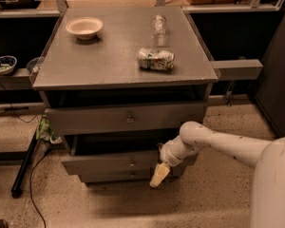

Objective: Open middle drawer

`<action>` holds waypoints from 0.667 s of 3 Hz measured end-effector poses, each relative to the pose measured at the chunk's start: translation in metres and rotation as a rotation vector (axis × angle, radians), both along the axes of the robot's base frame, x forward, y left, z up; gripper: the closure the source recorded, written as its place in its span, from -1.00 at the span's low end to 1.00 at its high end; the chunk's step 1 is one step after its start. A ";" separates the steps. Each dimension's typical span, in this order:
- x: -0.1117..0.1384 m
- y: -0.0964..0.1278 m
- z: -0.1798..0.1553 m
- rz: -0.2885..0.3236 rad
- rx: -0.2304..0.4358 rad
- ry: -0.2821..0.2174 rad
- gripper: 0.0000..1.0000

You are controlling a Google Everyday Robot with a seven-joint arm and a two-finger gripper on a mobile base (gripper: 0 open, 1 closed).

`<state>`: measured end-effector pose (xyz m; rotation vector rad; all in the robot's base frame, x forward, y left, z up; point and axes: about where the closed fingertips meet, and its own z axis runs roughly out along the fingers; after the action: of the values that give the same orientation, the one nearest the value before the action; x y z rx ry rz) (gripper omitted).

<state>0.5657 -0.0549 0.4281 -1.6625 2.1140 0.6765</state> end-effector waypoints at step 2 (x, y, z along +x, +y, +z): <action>-0.002 -0.002 0.004 0.011 0.027 0.019 -1.00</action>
Offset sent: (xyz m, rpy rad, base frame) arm -0.0671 -0.0373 0.0467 0.3473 0.2466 0.1793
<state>0.5635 -0.0564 0.4320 -1.6613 2.1007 0.7240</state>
